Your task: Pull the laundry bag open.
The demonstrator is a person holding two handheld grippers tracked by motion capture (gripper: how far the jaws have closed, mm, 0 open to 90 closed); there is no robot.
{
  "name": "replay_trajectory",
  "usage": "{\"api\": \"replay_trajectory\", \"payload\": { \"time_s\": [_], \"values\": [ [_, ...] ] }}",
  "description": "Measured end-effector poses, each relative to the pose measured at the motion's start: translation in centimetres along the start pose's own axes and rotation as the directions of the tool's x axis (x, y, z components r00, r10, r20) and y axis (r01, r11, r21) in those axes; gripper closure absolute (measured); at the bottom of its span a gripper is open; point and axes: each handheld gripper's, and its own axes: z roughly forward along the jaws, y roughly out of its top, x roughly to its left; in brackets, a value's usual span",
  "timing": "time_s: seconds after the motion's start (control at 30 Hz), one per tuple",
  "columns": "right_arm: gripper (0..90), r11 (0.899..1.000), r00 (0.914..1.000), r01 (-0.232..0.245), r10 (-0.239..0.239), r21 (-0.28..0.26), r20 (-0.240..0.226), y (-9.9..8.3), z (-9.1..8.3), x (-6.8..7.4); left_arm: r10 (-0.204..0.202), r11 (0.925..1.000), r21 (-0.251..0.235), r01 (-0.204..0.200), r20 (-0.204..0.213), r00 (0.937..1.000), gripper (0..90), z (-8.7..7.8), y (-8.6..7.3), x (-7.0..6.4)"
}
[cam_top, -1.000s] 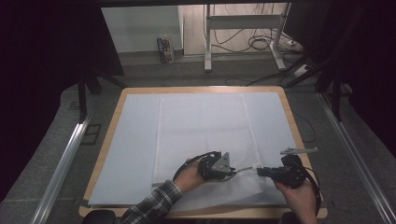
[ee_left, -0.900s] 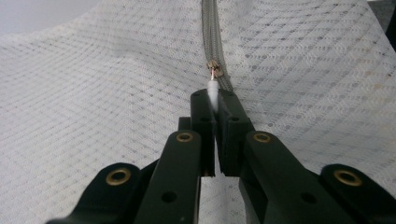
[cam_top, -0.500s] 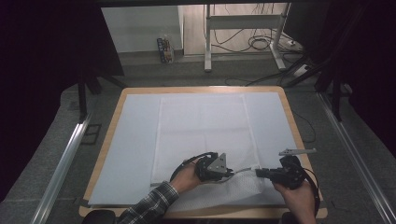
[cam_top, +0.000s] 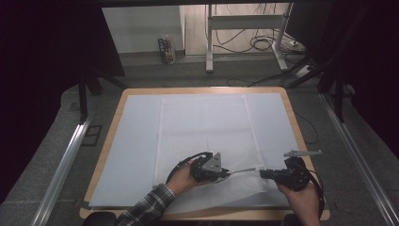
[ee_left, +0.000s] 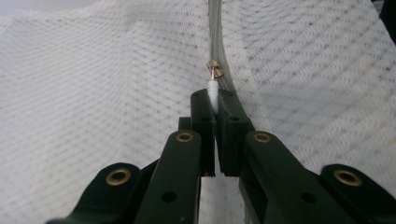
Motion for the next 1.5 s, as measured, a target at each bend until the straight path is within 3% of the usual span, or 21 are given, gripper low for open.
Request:
{"api": "replay_trajectory", "payload": {
  "time_s": [0.6,0.73,1.0,1.37,1.5],
  "values": [
    [86.0,1.0,0.9999,-0.005,0.005,-0.007,-0.015,-0.1,-0.2,0.0,-0.012,0.9999,0.007,0.012,-0.027,0.9996,87.7,-1.9,-1.4,-0.4],
    [86.0,1.0,0.9998,-0.017,0.017,-0.014,-0.008,-0.3,-0.6,-0.4,-0.04,0.9992,0.006,0.04,-0.028,0.9988,87.7,-2.3,-2.2,-0.3],
    [85.9,1.0,0.9994,-0.018,0.017,-0.01,-0.029,-0.4,-0.5,-0.3,-0.054,0.9986,0.001,0.054,-0.021,0.9984,87.6,-3.0,-2.4,-0.5],
    [85.8,1.0,0.9997,-0.012,0.012,-0.003,-0.021,-0.6,-0.6,-0.4,-0.046,0.9987,0.019,0.047,-0.036,0.9983,87.6,-3.7,-2.9,-0.8],
    [85.8,1.0,0.9997,-0.019,0.019,-0.016,-0.015,-0.8,-0.9,-0.7,-0.065,0.9978,0.011,0.066,-0.042,0.997,87.6,-4.4,-3.5,-0.6]
  ]
}}
